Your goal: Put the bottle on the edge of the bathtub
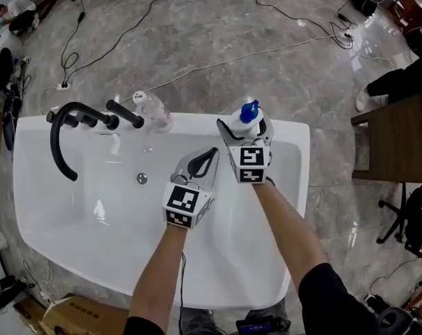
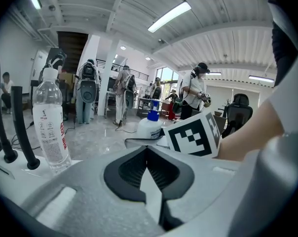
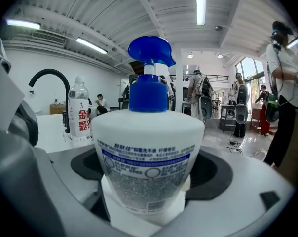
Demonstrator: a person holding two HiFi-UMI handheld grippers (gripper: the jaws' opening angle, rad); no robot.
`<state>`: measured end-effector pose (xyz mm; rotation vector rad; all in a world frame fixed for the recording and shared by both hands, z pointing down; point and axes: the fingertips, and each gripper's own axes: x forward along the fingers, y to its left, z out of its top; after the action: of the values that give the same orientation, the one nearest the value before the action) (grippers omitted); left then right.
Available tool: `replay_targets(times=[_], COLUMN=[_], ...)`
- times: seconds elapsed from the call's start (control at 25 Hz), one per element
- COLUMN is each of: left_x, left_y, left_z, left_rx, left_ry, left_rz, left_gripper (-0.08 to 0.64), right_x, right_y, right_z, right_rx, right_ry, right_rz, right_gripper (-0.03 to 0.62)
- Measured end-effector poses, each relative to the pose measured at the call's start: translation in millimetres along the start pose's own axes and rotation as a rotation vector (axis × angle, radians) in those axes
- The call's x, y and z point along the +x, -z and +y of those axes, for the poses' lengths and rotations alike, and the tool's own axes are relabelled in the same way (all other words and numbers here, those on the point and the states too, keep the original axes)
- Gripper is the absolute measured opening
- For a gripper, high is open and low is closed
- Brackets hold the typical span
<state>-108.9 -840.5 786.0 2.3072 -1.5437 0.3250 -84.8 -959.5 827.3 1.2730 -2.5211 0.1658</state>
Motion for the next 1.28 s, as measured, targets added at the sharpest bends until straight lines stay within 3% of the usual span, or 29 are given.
replay_targets(times=[0.64,0.96,1.16,1.2,1.24,1.28], left_x=[-17,-51,-77,-89,-101,-112], left_y=[-6,-4,-10,-9,-8,-8], left_z=[-2,-23,-33,-41,-48,-53], left_rx=[0.009,0.01,0.013,0.01,0.008,0.011], left_ry=[-0.008,-0.018,-0.033,-0.028,-0.022,-0.017], left_rz=[-0.001,0.029,0.026,0.033,0.04,0.042], left_gripper=[0.011,0.01,0.011,0.011,0.01,0.01], right_x=[-17,-79,-117,-133,-149,-162], right_y=[16,38,16,15,14,13], right_z=[0,7,24,27,27,26], right_rx=[0.044,0.038,0.033,0.033,0.032,0.033], right_ry=[-0.02,-0.038,-0.093,-0.082,-0.053,-0.013], right_rz=[0.053,0.156,0.168,0.187,0.212,0.237], right_gripper=[0.508,0.508,0.5,0.464,0.327,0.145])
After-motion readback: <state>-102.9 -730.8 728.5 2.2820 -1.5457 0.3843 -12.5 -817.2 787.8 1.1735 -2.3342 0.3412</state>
